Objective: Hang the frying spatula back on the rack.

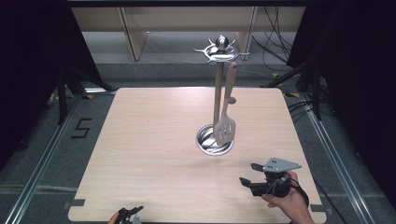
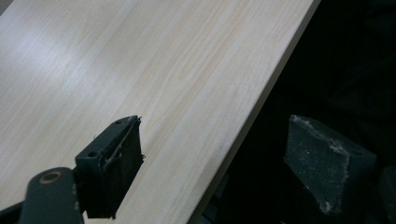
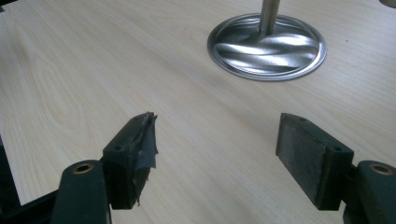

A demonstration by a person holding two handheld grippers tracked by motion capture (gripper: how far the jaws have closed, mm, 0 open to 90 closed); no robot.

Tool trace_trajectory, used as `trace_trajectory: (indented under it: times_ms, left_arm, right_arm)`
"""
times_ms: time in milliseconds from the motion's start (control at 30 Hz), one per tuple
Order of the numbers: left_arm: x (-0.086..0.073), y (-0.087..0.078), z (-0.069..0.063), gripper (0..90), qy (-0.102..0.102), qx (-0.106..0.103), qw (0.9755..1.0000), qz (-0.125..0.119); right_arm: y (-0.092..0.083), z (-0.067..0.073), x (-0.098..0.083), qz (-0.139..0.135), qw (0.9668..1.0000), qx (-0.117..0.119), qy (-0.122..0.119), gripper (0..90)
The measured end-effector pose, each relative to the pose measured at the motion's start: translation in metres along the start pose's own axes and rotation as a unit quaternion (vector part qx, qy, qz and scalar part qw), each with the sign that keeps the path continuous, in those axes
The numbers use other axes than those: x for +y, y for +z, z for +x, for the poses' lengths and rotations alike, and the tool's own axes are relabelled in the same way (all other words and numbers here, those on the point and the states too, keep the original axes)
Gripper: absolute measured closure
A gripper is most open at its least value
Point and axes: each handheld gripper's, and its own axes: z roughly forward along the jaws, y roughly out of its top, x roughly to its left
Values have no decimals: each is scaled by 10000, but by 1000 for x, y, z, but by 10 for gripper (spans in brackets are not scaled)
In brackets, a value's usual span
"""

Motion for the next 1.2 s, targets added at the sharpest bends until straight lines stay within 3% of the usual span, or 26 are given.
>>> trace_trajectory:
  times_ms: [200,233,300,333,400,433,467,500,633,733,767,800,867,900,933,967,1067,1200]
  left_arm:
    - [0,0,0,180,1,3,10000,1]
    - [0,0,0,180,1,1,10000,1]
    - [0,0,0,180,-1,1,10000,1]
    - [0,0,0,180,2,-1,10000,2]
    - [0,0,0,180,5,13,10000,6]
    - [0,0,-1,180,4,34,10000,-3]
    - [0,0,0,180,8,20,10000,5]
    - [0,0,0,180,14,19,10000,8]
    - [0,0,0,180,26,-40,10000,35]
    - [0,1,-1,180,26,8,10000,18]
    - [0,1,-1,180,25,14,10000,13]
    - [0,1,-1,180,25,14,10000,13]
    - [0,1,-1,180,25,15,10000,11]
    - [0,1,-1,180,29,5,10000,17]
    - [0,1,-1,180,29,5,10000,17]
    - [0,1,0,180,34,-24,10000,27]
    - [0,1,0,180,33,-31,10000,22]
    - [0,1,-1,180,37,-36,10000,29]
  right_arm:
    - [0,0,-2,31,9998,-69,-161,296]
    - [-1,2,-3,76,10000,-38,-44,296]
    - [0,0,-4,57,9997,4,-217,295]
    - [-1,3,-5,112,9999,-36,23,295]
    - [0,-1,-6,95,9997,63,-221,293]
    - [-1,3,-7,152,9999,21,5,292]
    - [-1,1,-8,96,9999,32,-134,291]
    - [-3,4,-9,130,9999,-31,69,290]
    - [-3,2,-12,80,9999,19,-100,284]
    - [-5,4,-14,73,9999,-90,-111,282]
    - [-6,7,-15,113,9999,-59,13,282]
    - [-6,5,-15,90,9999,-56,-91,280]
    - [-7,6,-17,94,9999,-23,-69,270]
    - [-8,10,-18,139,9998,-39,112,263]
    - [-7,7,-19,83,9999,-76,-81,259]
    - [-8,9,-20,166,9998,-21,52,259]
    - [-8,9,-22,133,9999,-40,-51,234]
    - [-9,14,-25,151,9998,-79,93,168]
